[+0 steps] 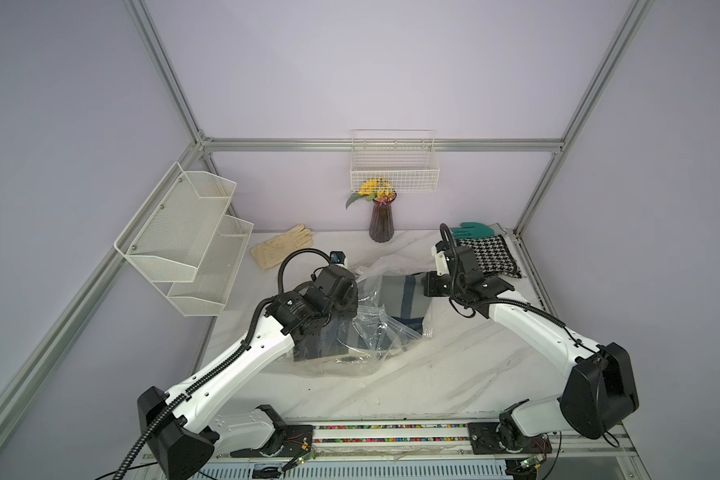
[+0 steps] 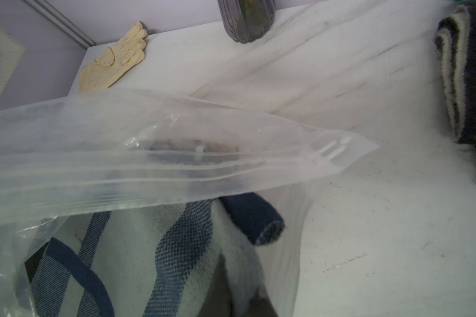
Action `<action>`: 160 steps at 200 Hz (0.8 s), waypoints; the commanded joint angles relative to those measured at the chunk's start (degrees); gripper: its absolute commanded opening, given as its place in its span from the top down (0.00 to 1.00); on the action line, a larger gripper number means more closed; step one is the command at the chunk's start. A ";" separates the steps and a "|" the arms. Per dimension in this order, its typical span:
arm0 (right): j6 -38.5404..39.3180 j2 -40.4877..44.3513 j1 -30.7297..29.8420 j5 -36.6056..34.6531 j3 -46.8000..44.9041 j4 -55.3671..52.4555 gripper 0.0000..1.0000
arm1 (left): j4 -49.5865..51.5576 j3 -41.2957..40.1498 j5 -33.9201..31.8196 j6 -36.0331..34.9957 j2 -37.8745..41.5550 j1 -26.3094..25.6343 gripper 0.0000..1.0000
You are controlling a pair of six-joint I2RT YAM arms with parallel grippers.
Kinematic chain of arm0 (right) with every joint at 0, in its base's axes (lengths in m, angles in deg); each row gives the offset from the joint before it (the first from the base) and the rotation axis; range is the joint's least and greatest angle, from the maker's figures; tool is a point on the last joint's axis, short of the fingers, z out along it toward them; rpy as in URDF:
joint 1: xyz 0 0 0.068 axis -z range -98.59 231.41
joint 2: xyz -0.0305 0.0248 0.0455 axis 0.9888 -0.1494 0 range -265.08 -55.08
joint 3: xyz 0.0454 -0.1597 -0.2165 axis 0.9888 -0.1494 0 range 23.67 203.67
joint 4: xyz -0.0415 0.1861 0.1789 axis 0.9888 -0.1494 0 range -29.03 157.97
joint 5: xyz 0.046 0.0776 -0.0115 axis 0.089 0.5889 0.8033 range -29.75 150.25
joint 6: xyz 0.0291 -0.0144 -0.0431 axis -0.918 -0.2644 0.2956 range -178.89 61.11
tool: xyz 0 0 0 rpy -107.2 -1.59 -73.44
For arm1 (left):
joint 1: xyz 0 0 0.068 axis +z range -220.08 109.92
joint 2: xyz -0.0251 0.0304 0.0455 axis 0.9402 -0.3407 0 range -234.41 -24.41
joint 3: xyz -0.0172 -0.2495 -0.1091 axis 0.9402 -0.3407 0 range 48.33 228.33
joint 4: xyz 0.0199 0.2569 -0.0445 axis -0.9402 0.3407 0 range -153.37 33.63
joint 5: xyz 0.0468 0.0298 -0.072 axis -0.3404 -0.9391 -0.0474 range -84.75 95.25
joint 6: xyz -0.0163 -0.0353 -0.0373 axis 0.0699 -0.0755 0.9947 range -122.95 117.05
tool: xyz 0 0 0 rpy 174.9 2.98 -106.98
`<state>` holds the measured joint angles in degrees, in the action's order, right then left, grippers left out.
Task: Take the scarf out of the vacuum bag
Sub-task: Take out the scarf from the vacuum bag.
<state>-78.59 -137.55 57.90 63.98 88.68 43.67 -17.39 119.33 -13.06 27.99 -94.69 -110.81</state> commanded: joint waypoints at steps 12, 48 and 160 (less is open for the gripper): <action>-2.20 3.04 4.06 -4.48 3.68 -7.28 1.00 | -1.15 1.53 -2.71 0.72 0.41 1.09 1.00; -2.96 3.66 7.30 -6.29 5.06 -11.69 1.00 | -2.31 0.56 -2.28 0.61 1.02 1.44 1.00; -4.44 2.68 19.58 -11.12 7.97 -17.10 1.00 | -3.17 -0.31 -1.39 -0.17 -0.09 3.31 1.00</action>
<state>-81.96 -135.54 74.07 57.07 93.71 27.08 -19.16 118.72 -12.03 27.94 -95.59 -108.89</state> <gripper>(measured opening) 0.083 0.047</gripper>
